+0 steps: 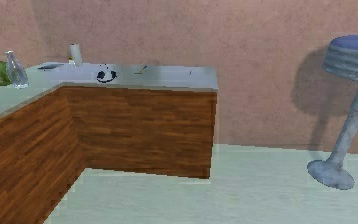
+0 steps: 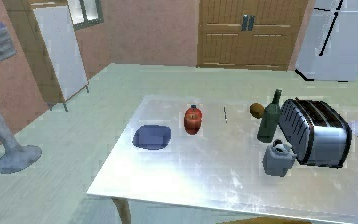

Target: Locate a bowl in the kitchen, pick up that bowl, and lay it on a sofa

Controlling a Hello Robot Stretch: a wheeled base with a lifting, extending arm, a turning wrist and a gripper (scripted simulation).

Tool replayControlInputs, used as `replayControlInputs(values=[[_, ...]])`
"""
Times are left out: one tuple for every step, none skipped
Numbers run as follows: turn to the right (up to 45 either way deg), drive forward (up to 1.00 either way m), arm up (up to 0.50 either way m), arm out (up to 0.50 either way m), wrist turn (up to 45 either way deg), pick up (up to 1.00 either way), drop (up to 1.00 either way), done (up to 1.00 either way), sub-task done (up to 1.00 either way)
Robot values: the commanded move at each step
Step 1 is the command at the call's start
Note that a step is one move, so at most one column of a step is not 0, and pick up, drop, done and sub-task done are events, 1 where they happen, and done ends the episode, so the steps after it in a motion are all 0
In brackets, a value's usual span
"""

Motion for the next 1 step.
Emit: replayControlInputs(values=[[0.0, 0.0, 0.32, 0.0, 0.0, 0.0, 0.0, 0.0, 0.0]])
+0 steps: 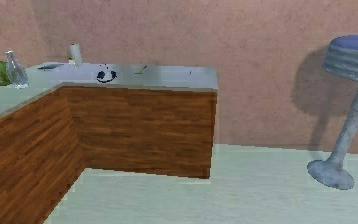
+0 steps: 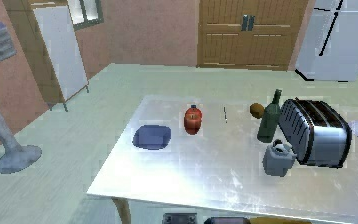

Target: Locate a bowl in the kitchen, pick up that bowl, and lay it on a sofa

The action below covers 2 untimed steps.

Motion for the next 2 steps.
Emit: replayControlInputs(values=[[0.0, 0.0, 0.0, 0.5, 0.0, 0.0, 0.0, 0.0, 0.0], [0.0, 0.0, 0.0, 0.0, 45.0, 0.0, 0.0, 0.0, 0.0]])
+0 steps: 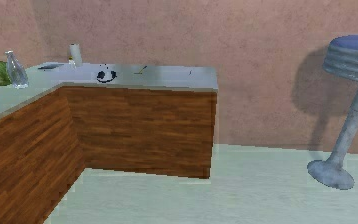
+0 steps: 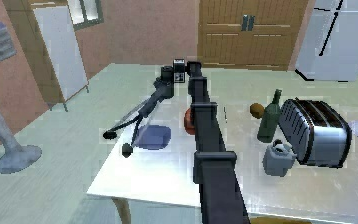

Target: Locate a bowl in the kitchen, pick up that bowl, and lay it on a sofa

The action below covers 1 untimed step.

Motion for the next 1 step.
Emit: replayControlInputs(values=[[0.0, 0.0, 0.0, 0.0, 45.0, 0.0, 0.0, 0.0, 0.0]])
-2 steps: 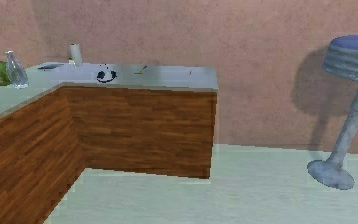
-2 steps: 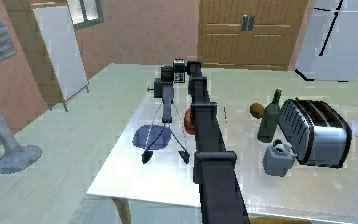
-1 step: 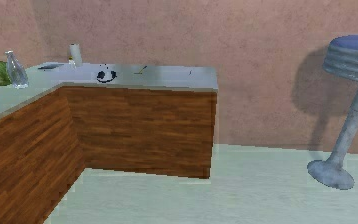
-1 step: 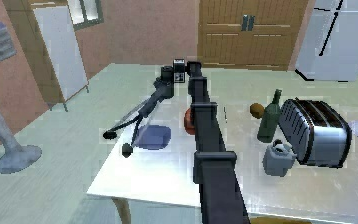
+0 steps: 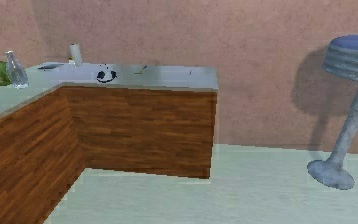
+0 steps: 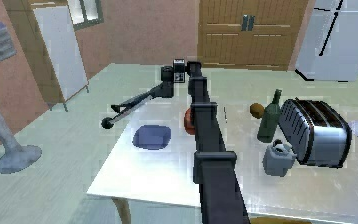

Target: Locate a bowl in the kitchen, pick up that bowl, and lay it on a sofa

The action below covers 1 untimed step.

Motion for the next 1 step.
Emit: replayControlInputs(values=[[0.0, 0.0, 0.0, 0.0, 45.0, 0.0, 0.0, 0.0, 0.0]])
